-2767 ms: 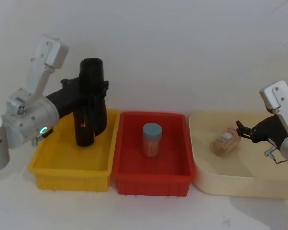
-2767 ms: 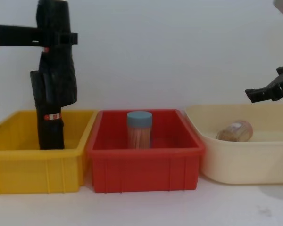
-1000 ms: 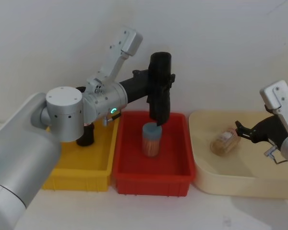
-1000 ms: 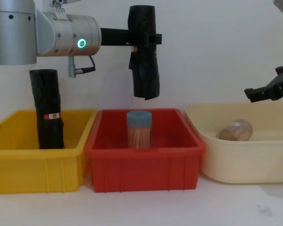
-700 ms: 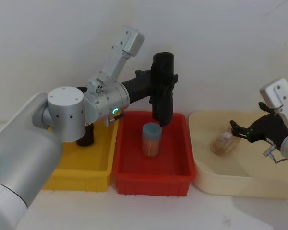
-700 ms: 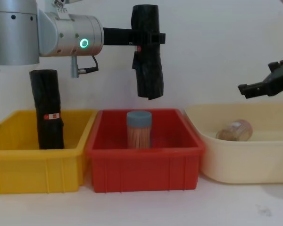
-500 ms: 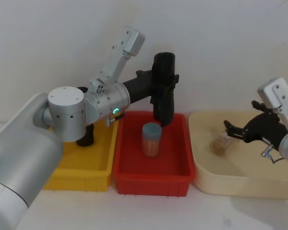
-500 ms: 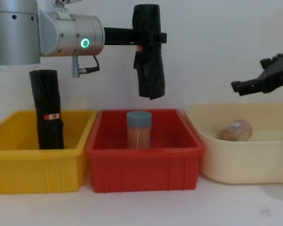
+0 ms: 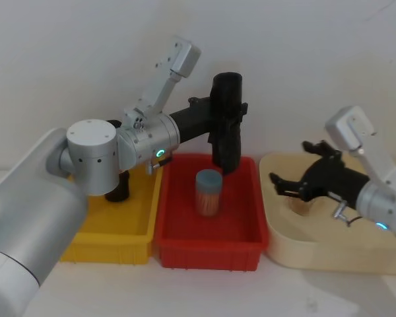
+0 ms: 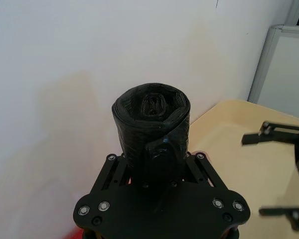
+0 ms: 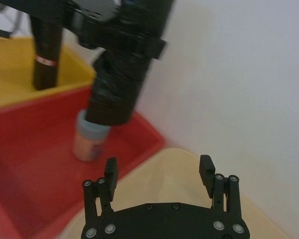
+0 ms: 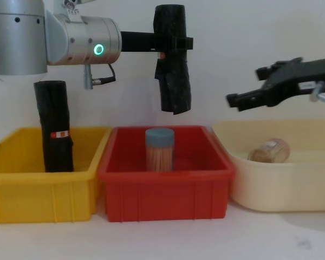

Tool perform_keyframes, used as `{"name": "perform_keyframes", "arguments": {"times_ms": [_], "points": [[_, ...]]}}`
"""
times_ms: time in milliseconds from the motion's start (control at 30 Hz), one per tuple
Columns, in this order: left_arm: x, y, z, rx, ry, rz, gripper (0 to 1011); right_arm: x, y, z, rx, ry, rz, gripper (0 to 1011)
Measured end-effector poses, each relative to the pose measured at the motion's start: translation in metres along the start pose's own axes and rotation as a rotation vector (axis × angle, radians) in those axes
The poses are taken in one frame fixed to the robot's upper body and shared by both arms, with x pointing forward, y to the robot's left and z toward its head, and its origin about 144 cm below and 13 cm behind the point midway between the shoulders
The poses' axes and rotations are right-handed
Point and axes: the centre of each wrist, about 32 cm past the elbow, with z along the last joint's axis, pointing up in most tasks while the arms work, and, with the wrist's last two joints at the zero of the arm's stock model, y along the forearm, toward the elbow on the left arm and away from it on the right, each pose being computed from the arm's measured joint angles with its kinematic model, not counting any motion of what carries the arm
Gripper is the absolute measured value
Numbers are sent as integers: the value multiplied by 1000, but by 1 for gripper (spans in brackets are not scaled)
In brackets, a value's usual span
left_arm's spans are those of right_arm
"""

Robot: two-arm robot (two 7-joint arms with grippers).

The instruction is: Pick up the garbage bag with the one hand and transfer it to the other hand.

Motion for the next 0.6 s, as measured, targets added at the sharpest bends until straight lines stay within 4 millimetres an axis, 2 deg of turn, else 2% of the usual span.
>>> {"name": "perform_keyframes", "arguments": {"times_ms": [300,600], "points": [[0,0,0,-1,1,-2,366,-5,31,7,7,58,92,1000],[0,0,0,-1,1,-3,366,-3,53,10,-9,139,99,1000]]}}
